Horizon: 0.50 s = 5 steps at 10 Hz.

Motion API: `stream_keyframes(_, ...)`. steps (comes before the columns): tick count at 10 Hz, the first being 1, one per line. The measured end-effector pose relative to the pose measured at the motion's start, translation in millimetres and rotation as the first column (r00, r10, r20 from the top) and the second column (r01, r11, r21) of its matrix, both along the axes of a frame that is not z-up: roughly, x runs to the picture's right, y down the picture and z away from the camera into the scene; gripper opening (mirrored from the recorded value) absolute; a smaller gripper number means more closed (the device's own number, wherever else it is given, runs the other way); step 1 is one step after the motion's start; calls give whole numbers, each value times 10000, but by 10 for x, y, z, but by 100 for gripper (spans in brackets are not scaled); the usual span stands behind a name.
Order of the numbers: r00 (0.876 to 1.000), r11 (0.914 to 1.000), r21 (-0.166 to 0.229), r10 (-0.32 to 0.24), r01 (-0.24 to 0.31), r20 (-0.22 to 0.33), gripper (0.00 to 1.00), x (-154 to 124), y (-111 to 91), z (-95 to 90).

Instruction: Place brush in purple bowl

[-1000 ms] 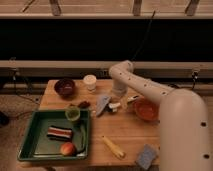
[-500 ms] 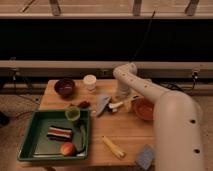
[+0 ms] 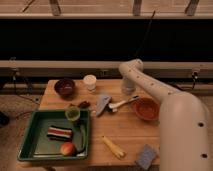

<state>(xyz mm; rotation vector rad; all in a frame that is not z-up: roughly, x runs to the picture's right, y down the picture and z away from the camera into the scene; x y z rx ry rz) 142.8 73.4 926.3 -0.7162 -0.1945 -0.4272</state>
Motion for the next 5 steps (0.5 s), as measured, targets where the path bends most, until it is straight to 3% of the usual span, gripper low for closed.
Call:
stream_keyframes(2, 9999, 9999, 104, 88, -89, 97, 3, -22, -57, -61)
stream_keyframes(3, 9998, 9997, 183, 130, -133, 154, 0, -34, -85, -84)
stream_keyframes(5, 9996, 9995, 254, 168, -173, 208, 10, -43, -117, -104)
